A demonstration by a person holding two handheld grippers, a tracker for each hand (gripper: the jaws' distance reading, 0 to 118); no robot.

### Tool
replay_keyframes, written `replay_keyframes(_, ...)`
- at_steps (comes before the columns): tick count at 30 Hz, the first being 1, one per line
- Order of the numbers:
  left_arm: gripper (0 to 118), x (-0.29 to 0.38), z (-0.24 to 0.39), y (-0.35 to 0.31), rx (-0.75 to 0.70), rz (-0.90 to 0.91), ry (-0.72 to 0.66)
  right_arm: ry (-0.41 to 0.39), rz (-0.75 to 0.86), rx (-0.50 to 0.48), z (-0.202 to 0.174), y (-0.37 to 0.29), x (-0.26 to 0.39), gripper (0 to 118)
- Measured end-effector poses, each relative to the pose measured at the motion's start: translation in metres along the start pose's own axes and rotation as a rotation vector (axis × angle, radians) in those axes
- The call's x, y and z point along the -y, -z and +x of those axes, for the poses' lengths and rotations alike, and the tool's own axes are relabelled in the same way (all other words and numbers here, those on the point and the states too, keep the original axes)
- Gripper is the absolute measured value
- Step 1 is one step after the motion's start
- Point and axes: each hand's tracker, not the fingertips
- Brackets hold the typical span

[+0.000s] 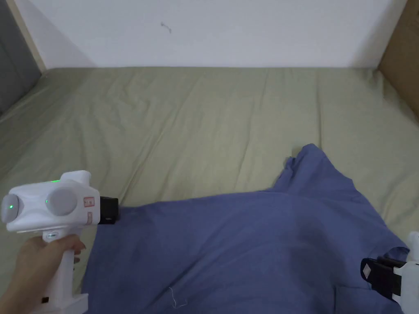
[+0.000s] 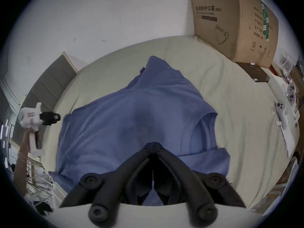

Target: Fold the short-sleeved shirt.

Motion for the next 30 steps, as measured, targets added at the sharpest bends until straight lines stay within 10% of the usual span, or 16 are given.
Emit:
replay_keyframes(1,108,-0.007,0.0,0.013,-0.014,-0.024,0.018,-0.003,0.002,0.001,-0.003,0.0,0.003,0)
replay_keyframes(6,105,-0.02,-0.003,0.046,-0.023,-0.079,-0.087,-0.018,-0.028,0.011,-0.001,0.009,0.008,0)
replay_keyframes(10,81,-0.012,0.003,0.066,-0.024,-0.129,-0.112,-0.018,-0.054,0.016,0.0,0.017,0.014,0)
replay_keyframes(12,45,-0.009,0.006,0.057,-0.029,-0.096,-0.099,-0.001,-0.06,0.016,0.002,0.019,0.016,0)
replay_keyframes(13,2,-0.011,0.008,0.049,-0.035,-0.077,-0.114,0.006,-0.059,0.012,0.003,0.019,0.018,0)
replay_keyframes(23,1,-0.013,0.014,0.022,-0.012,-0.046,-0.041,0.021,-0.015,-0.042,0.031,0.03,-0.031,1)
replay_keyframes(26,1,-0.015,0.012,0.011,0.006,-0.027,-0.038,-0.007,0.018,-0.002,0.038,0.046,-0.077,75)
replay_keyframes(30,1,-0.017,0.01,0.004,0.016,-0.009,-0.019,-0.045,0.009,0.029,0.054,0.095,-0.142,76)
